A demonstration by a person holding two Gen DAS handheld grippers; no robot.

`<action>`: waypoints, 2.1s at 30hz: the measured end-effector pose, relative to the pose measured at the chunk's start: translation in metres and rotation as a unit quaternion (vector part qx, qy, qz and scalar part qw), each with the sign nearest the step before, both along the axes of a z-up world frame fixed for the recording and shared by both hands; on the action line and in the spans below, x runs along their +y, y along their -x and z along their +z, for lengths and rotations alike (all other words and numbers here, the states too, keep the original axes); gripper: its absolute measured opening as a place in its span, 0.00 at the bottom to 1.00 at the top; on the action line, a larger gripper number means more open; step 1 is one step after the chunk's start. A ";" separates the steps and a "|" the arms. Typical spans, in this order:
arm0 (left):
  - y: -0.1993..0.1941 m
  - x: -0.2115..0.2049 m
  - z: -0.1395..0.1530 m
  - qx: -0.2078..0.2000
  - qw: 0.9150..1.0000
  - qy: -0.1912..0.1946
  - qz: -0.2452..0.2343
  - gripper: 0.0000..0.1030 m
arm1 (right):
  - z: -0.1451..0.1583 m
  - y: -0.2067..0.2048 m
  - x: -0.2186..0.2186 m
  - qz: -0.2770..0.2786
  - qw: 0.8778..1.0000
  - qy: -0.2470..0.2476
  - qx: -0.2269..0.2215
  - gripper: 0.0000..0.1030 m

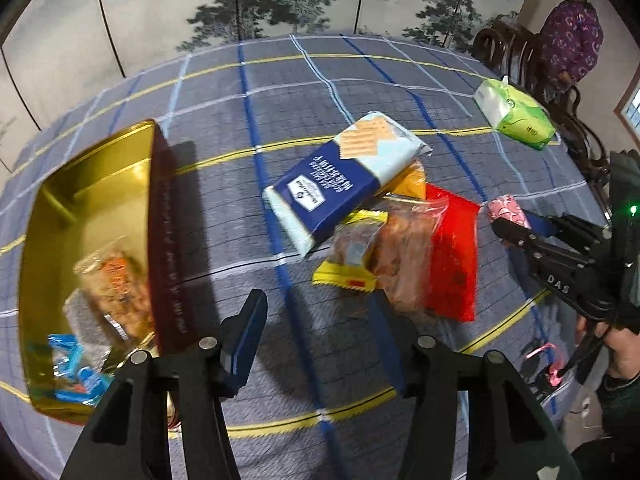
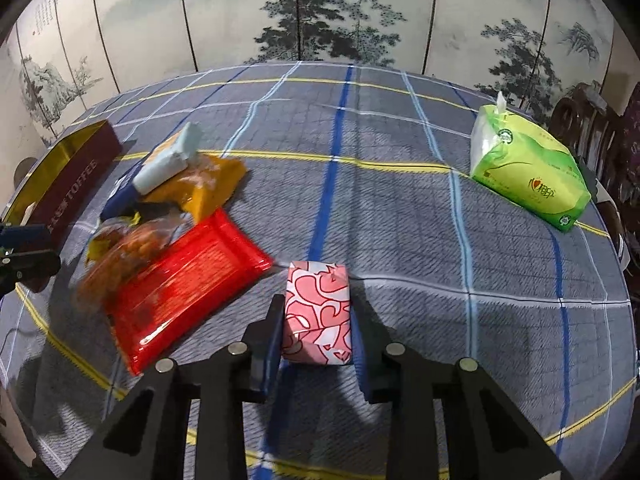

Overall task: Organize snacks
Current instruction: 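Grasp the yellow-wrapped snack packet with the left tool while the right holds the pink pack, then carry the yellow packet into the tin and open the left tool while the right holds the pink pack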

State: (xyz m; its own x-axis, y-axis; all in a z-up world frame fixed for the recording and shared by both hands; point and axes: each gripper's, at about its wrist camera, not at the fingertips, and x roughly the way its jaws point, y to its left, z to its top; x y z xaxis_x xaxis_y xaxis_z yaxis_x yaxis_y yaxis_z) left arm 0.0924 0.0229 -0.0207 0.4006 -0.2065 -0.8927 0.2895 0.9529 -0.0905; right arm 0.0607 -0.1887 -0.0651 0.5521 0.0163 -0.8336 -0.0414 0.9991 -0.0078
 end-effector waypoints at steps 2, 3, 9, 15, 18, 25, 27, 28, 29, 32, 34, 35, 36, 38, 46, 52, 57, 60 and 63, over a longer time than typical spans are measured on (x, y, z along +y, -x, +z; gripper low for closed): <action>-0.006 -0.003 -0.003 0.009 1.000 0.009 -0.002 0.47 | -0.001 -0.001 -0.004 -0.005 1.000 -0.004 -0.005 0.29; -0.009 -0.004 -0.003 0.011 1.000 0.012 -0.002 0.47 | -0.001 -0.001 -0.005 -0.006 1.000 -0.008 -0.007 0.29; -0.022 -0.015 -0.006 0.018 1.000 0.015 -0.017 0.47 | -0.002 0.001 -0.005 -0.005 1.000 -0.008 -0.017 0.29; -0.034 -0.027 -0.014 0.030 0.999 0.021 -0.029 0.35 | -0.002 0.004 -0.007 -0.005 1.000 -0.013 -0.023 0.29; -0.040 -0.029 -0.017 0.032 0.999 0.025 -0.029 0.33 | -0.002 0.005 -0.007 -0.006 1.000 -0.016 -0.026 0.29; -0.052 -0.023 -0.021 0.046 0.997 0.059 -0.018 0.34 | -0.002 0.006 -0.007 -0.008 0.999 -0.017 -0.029 0.29; -0.051 -0.021 -0.022 0.047 0.997 0.064 -0.019 0.32 | -0.002 0.006 -0.007 -0.009 0.999 -0.018 -0.029 0.29; -0.049 -0.021 -0.022 0.046 0.997 0.057 -0.021 0.27 | -0.002 0.006 -0.007 -0.009 0.999 -0.017 -0.029 0.29; -0.049 -0.021 -0.024 0.045 0.997 0.049 -0.022 0.23 | -0.002 0.006 -0.007 -0.009 0.999 -0.017 -0.029 0.29; -0.042 -0.019 -0.027 0.045 0.998 0.044 -0.028 0.21 | -0.003 0.006 -0.007 -0.010 0.999 -0.016 -0.030 0.30; -0.037 -0.019 -0.027 0.041 0.998 0.038 -0.030 0.21 | -0.003 0.006 -0.006 -0.010 0.999 -0.015 -0.030 0.30; -0.036 -0.018 -0.027 0.040 0.998 0.036 -0.030 0.21 | -0.003 0.006 -0.006 -0.010 0.999 -0.015 -0.030 0.30; -0.035 -0.018 -0.026 0.039 0.998 0.034 -0.030 0.21 | -0.003 0.006 -0.006 -0.011 0.999 -0.014 -0.030 0.30; -0.033 -0.016 -0.026 0.040 0.998 0.035 -0.027 0.21 | -0.003 0.005 -0.005 -0.011 0.999 -0.012 -0.030 0.30; -0.019 -0.009 -0.017 0.032 0.999 0.027 -0.018 0.21 | -0.004 0.006 -0.004 -0.013 0.999 -0.005 -0.034 0.30; -0.008 -0.001 -0.010 0.028 0.999 0.023 -0.010 0.21 | -0.004 0.007 -0.002 -0.010 0.999 0.001 -0.037 0.30; 0.001 0.009 -0.002 0.020 1.000 0.014 0.001 0.21 | -0.004 0.008 -0.002 -0.011 0.999 0.002 -0.037 0.30; 0.004 0.016 0.003 0.015 1.000 0.008 0.012 0.21 | -0.004 0.007 -0.001 -0.011 0.999 0.002 -0.037 0.30; 0.007 0.025 0.010 0.007 1.000 0.006 0.024 0.21 | -0.004 0.007 -0.001 -0.011 0.999 0.002 -0.037 0.30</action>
